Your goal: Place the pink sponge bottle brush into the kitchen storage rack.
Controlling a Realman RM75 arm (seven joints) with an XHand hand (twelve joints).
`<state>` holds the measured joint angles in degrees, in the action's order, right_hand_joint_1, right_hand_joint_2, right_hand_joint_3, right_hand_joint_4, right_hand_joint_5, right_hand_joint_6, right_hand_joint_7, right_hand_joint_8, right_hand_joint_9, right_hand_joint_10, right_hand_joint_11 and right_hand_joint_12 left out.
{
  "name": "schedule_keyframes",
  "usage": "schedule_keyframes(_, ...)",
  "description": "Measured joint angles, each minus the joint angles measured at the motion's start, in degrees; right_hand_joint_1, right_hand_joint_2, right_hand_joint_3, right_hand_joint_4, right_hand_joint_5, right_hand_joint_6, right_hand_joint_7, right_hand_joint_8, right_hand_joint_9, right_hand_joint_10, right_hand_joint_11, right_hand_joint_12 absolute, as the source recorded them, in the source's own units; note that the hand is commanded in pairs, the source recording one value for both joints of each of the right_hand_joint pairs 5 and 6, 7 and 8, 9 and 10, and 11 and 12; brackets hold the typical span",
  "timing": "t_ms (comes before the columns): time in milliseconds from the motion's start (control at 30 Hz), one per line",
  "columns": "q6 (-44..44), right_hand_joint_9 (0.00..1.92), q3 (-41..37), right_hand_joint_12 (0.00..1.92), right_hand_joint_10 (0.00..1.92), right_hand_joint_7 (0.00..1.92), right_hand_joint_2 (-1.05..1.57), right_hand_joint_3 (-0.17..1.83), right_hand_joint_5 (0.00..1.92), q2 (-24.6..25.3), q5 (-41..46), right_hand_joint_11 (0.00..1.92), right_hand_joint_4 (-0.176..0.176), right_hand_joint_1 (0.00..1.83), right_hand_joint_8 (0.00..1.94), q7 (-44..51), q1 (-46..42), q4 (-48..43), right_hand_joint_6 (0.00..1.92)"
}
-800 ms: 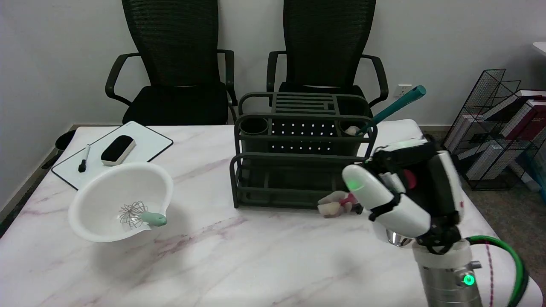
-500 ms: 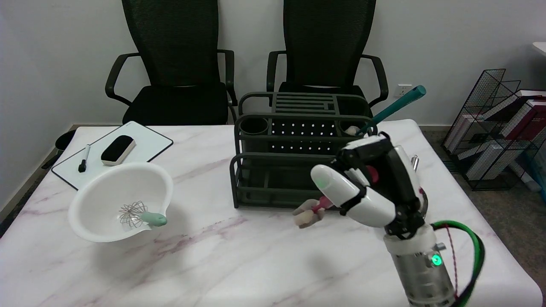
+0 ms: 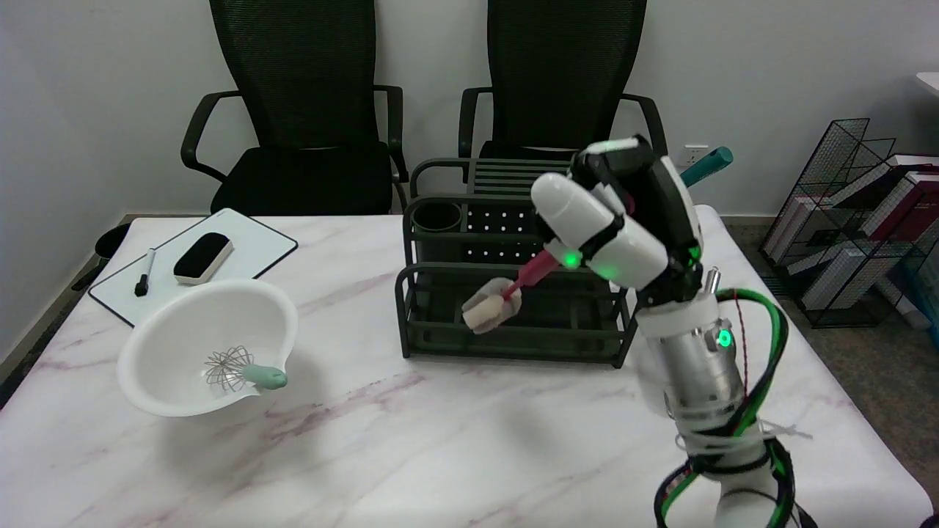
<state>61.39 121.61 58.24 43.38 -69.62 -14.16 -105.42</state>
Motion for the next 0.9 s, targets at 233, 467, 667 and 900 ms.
schedule_keyframes(233,-7.4,1.92,-6.7,1.92,1.92,1.92,1.57,0.16,1.92,0.3,1.6,1.92,0.0,1.21,1.92,-6.0,3.9,-0.5,1.92)
schedule_keyframes(467,-15.5,1.92,-13.3,1.92,1.92,1.92,1.57,0.16,1.92,0.0,2.5,1.92,0.0,1.21,1.92,-11.5,8.8,-0.7,1.92)
schedule_keyframes(667,-23.4,1.92,-17.7,1.92,1.92,1.92,1.57,0.14,1.92,-0.8,3.2,1.92,0.0,1.2,1.92,-16.1,15.4,-0.3,1.92)
schedule_keyframes(900,-30.2,1.92,-19.8,1.91,1.92,1.92,1.57,0.15,1.92,-1.6,3.6,1.91,0.0,1.2,1.92,-22.2,24.0,3.6,1.92)
